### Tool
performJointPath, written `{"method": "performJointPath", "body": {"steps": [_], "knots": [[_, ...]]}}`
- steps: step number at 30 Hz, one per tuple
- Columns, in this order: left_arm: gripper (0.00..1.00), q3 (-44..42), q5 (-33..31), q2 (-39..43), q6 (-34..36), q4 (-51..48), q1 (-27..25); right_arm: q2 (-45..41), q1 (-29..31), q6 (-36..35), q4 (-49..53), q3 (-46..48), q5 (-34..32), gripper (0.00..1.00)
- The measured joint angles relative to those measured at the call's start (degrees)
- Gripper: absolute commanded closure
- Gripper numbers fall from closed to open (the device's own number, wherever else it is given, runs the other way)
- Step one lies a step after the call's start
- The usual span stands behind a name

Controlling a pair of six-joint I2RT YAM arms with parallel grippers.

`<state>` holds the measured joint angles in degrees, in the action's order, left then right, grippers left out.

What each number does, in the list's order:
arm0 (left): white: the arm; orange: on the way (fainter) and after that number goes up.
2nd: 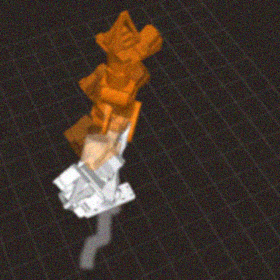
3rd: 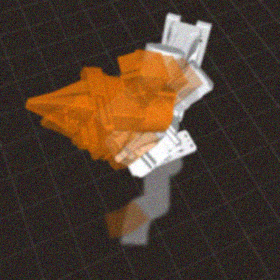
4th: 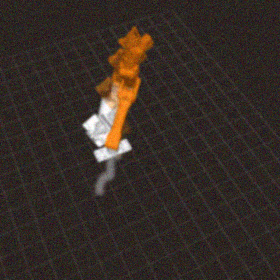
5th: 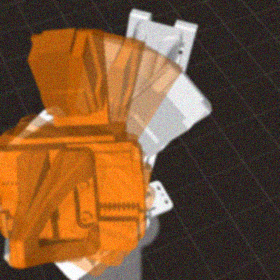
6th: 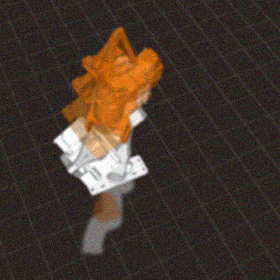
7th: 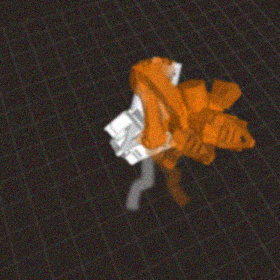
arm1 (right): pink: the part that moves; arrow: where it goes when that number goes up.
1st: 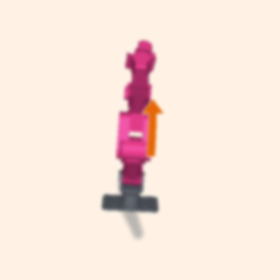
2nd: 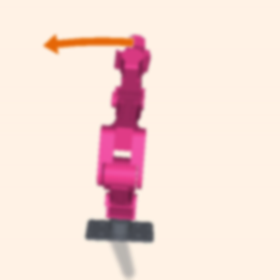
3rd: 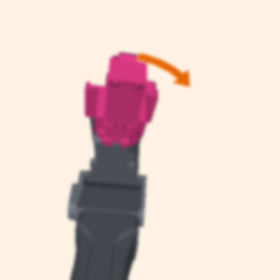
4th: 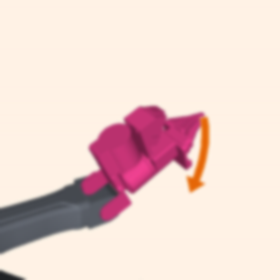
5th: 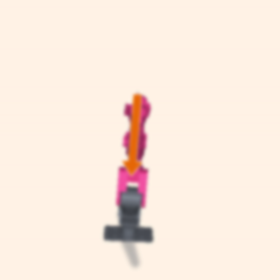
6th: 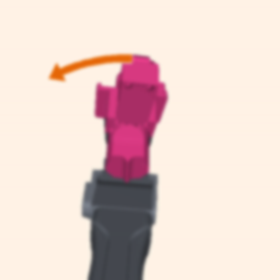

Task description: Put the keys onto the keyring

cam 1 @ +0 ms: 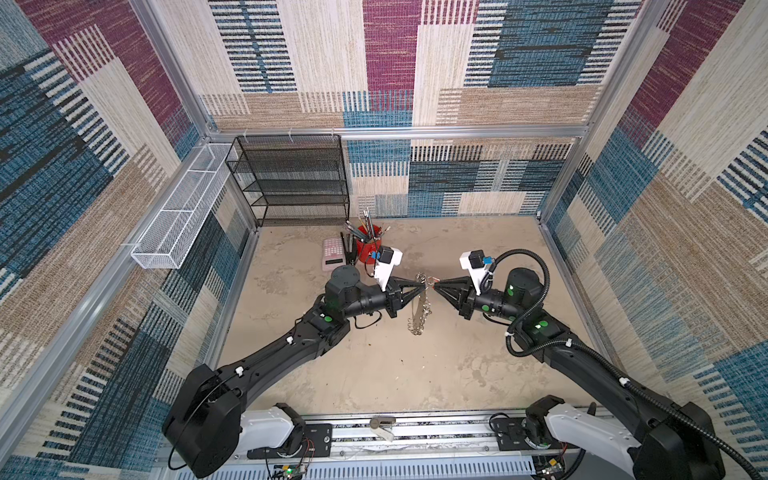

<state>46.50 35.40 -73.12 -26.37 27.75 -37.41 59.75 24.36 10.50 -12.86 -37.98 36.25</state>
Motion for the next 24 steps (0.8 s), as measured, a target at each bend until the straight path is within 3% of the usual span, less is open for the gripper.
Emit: {"method": "performJointPath", "body": {"steps": [12, 15, 17, 24], "knots": [[1.00, 0.0, 0.0, 0.3, 0.2, -1.0, 0.3, 1.1, 0.0, 0.2, 0.2, 0.0, -2.2, 0.70], [1.00, -0.2, -0.1, 0.3, 0.2, -0.8, 0.3, 0.8, -0.1, 0.7, 0.0, 0.1, -3.3, 0.57], [1.00, -0.3, -0.1, -0.1, 0.2, -0.5, 0.3, 0.8, -0.5, 1.0, -0.2, 0.1, -5.0, 0.43], [1.00, -0.6, -0.5, -6.2, -0.7, 2.1, 0.2, 1.0, -4.9, 5.9, -1.0, 1.9, -14.8, 0.06]]}}
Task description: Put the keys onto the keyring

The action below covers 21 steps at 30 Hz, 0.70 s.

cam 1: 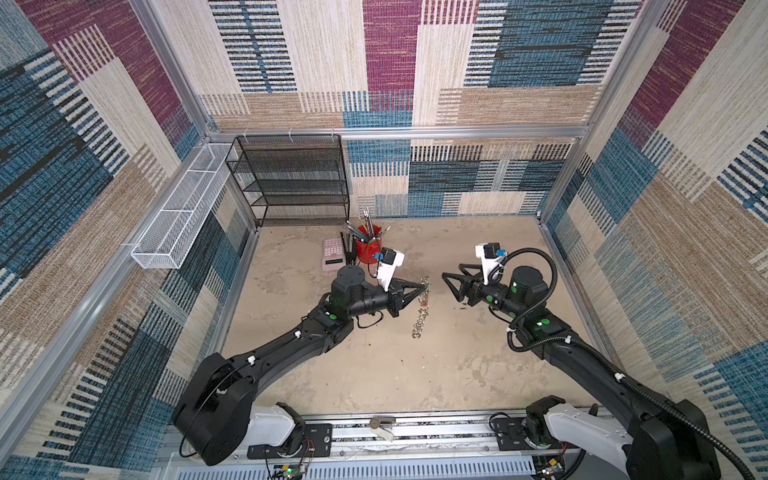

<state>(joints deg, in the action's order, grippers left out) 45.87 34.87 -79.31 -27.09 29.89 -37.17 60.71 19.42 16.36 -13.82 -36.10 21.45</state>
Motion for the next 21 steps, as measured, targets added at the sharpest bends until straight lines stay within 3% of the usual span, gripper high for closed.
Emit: {"method": "performJointPath", "body": {"steps": [2, 11, 18, 21], "knots": [[1.00, 0.1, 0.0, -2.7, -1.1, 2.1, -0.3, -0.8, -0.3, 0.8, 0.0, 1.1, -1.7, 0.00], [1.00, 0.5, -1.0, -15.5, -7.3, 13.6, -1.4, -2.0, -1.1, 3.7, 0.0, 3.0, -5.0, 0.00], [0.91, -5.8, -4.8, -18.6, -9.0, 19.7, 0.8, -2.8, -1.1, 3.7, 0.0, 4.0, -5.0, 0.00], [0.82, -10.0, -6.8, -18.5, -10.0, 21.3, 2.1, -3.1, -1.2, 4.1, -0.1, 4.5, -5.0, 0.01]]}}
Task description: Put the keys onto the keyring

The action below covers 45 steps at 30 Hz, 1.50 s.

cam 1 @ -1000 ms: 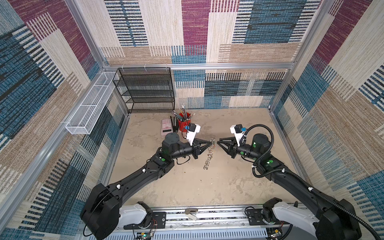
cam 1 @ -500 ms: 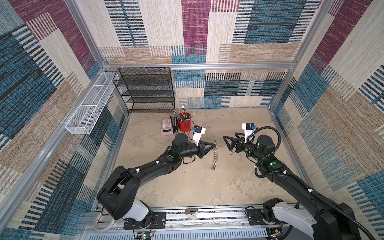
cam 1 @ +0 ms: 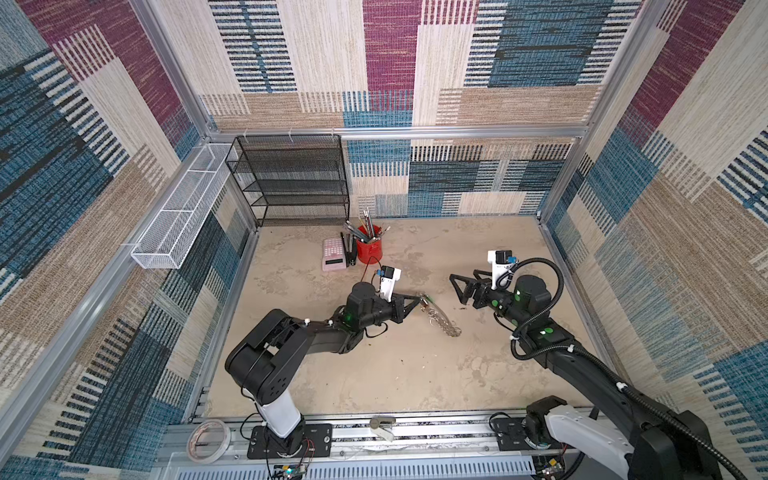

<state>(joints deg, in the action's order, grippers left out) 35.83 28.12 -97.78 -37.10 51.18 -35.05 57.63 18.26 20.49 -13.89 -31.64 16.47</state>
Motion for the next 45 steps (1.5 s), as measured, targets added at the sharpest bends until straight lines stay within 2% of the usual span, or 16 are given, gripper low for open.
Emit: {"method": "performJointPath", "body": {"steps": [4, 8, 10, 12, 15, 16, 19, 21, 25, 28, 32, 34, 38, 41, 43, 45], "knots": [[0.61, -4.8, -4.1, 2.8, -0.8, 0.2, 1.9, 0.1, -0.1, 0.2, -0.1, 0.3, 0.0, 0.00], [0.45, -8.3, -8.9, 9.3, -1.8, -1.5, 4.9, 0.2, -0.4, 0.7, -0.3, 0.4, -0.3, 0.00], [0.27, -8.7, -12.9, 15.3, -2.1, -5.4, 7.1, 0.3, -0.7, 0.9, -0.3, 0.2, -1.4, 0.00], [0.23, -7.5, -18.4, 22.5, -2.0, -13.4, 8.5, 0.4, -1.0, 1.1, -0.3, -0.4, -4.2, 0.00], [0.09, 0.8, -31.1, 31.2, 1.9, -30.6, 8.7, 1.1, -1.8, 1.9, -0.2, -1.5, -12.8, 0.00], [0.00, 3.1, -37.2, 33.2, 2.9, -35.3, 9.1, 1.7, -1.9, 1.9, -0.2, -1.8, -16.8, 0.00], [0.01, 3.5, -51.3, 36.5, 7.1, -43.7, 11.9, 4.5, -2.1, 1.9, -0.7, -1.6, -28.0, 0.00], [0.01, 2.2, -57.7, 36.7, 10.3, -46.8, 13.7, 6.1, -2.2, 1.0, -2.1, 0.2, -33.6, 0.00], [0.01, -1.0, -64.8, 34.4, 16.8, -46.7, 18.8, 7.0, -2.4, -2.4, -7.0, 4.9, -41.2, 0.00], [0.01, -5.7, -65.7, 31.0, 19.8, -41.0, 22.9, 7.5, -3.3, -7.2, -16.3, 10.1, -44.6, 0.00], [0.01, -10.2, -61.9, 22.6, 22.4, -32.2, 28.6, 12.7, -4.9, -13.0, -27.8, 14.9, -45.6, 0.00], [0.00, -11.1, -60.0, 21.6, 24.9, -29.0, 29.8, 16.9, -5.8, -15.2, -33.5, 17.0, -45.0, 0.00], [0.02, -20.5, -54.5, 16.1, 30.4, -6.9, 31.3, 22.7, -9.0, -18.4, -39.9, 16.9, -42.4, 0.00], [0.02, -19.2, -50.3, 14.7, 33.2, -6.0, 32.0, 26.9, -12.5, -20.9, -49.8, 18.1, -36.3, 0.00], [0.01, -14.5, -47.2, 10.8, 34.4, -2.3, 32.3, 28.2, -16.2, -20.6, -49.9, 18.5, -33.4, 0.00], [0.01, -13.0, -45.7, 10.4, 34.4, -4.1, 33.2, 28.7, -17.2, -20.5, -52.7, 18.6, -30.0, 0.00]]}}
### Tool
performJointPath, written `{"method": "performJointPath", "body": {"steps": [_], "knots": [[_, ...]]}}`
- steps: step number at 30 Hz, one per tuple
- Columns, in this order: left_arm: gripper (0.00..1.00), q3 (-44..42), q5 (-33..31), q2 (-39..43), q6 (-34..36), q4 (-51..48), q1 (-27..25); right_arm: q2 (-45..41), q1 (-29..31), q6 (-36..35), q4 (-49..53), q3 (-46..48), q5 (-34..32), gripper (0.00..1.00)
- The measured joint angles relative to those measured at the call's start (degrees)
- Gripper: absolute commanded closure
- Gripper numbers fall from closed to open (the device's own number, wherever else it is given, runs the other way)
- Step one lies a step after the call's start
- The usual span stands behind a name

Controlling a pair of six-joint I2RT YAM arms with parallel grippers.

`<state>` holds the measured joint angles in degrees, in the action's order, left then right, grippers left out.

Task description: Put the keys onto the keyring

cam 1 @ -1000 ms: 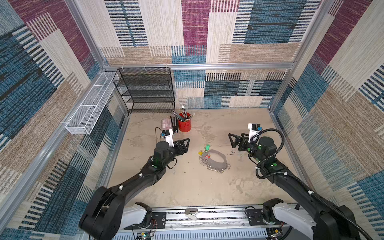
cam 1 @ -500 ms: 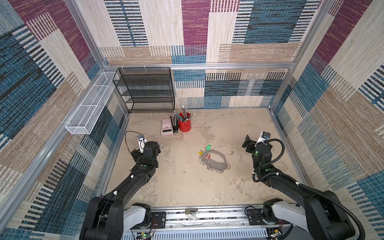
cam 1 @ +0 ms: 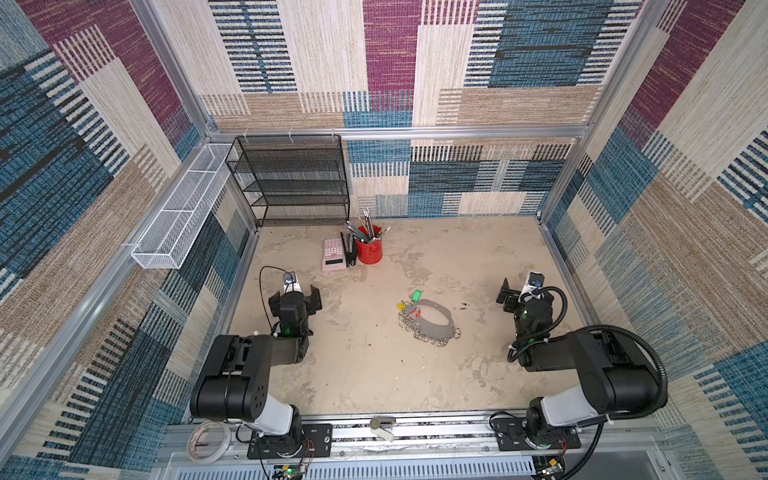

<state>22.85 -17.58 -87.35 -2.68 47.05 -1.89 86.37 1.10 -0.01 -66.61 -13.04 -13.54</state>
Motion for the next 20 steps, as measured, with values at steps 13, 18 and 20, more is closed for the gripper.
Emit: {"method": "performJointPath", "body": {"steps": [13, 18, 20], "knots": [[0.01, 0.2, 4.5, -0.8, 1.1, 0.7, 0.7, 2.2, -2.1, -1.0, -11.5, 4.8, 14.8, 0.00], [0.01, 0.9, 7.3, -1.3, 1.4, 0.2, 1.0, 2.1, -1.9, -2.9, -11.7, 3.3, 20.6, 0.00], [0.01, 1.1, 8.0, -1.3, 1.4, 0.3, 1.7, 2.2, -1.9, -2.9, -11.4, 2.9, 20.6, 0.00]]}}
